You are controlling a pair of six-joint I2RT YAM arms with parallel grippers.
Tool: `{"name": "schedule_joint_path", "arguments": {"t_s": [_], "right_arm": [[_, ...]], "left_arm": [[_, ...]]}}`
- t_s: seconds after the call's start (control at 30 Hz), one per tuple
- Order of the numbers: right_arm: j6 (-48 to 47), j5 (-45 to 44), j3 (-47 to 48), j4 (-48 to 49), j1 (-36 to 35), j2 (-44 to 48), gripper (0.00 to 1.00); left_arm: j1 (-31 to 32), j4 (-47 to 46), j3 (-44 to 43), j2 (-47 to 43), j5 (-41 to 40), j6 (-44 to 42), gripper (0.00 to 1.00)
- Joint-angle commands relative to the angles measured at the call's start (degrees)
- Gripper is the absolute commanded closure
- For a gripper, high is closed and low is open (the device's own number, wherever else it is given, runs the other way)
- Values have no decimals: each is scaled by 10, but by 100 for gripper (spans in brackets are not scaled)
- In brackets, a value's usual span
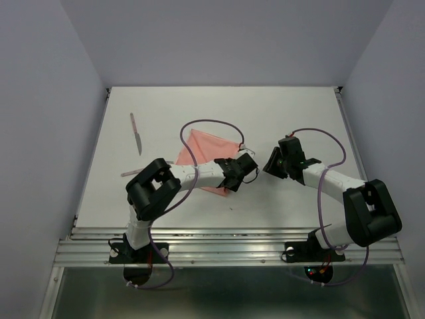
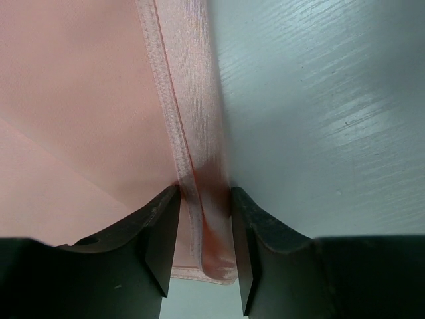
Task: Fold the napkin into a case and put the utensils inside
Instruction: Pick up the upper triangle-folded napkin from the center of the board.
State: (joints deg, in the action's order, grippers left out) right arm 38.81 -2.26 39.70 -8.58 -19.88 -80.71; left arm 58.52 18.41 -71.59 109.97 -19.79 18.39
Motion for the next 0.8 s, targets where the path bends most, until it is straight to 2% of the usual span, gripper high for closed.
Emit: {"name": "schedule_joint_path", "arguments": {"t_s": [0.0, 0.07, 0.13, 0.17, 0.3, 0.37, 0.43, 0.47, 0.57, 0.77], "right_arm": [[-7, 17, 21, -1, 4, 6, 62], [-8, 55, 23, 9, 4, 2, 61], [-8, 87, 21, 31, 4, -3, 57], [-2, 120, 21, 56, 4, -15, 53], [18, 159, 39, 102, -2, -58, 40], [33, 168, 50, 128, -2, -76, 37], [43, 183, 59, 140, -2, -103, 36], [50, 189, 68, 149, -8, -112, 36], [69, 195, 71, 166, -8, -133, 35], [118, 227, 59, 227, -8, -161, 31]], "left_arm": [[-11, 8, 24, 6, -2, -14, 54], [-13, 9, 28, 6, 1, -15, 57], [-17, 4, 33, 4, 11, -15, 65], [-21, 2, 39, 2, 13, -15, 66], [-29, -3, 47, -7, 19, -14, 67], [-32, -6, 50, -14, 22, -16, 69], [-37, -9, 52, -19, 27, -18, 78], [-39, -10, 53, -21, 28, -19, 86], [-46, -14, 55, -33, 31, -20, 99], [-69, -32, 65, -70, 62, -26, 100]]}}
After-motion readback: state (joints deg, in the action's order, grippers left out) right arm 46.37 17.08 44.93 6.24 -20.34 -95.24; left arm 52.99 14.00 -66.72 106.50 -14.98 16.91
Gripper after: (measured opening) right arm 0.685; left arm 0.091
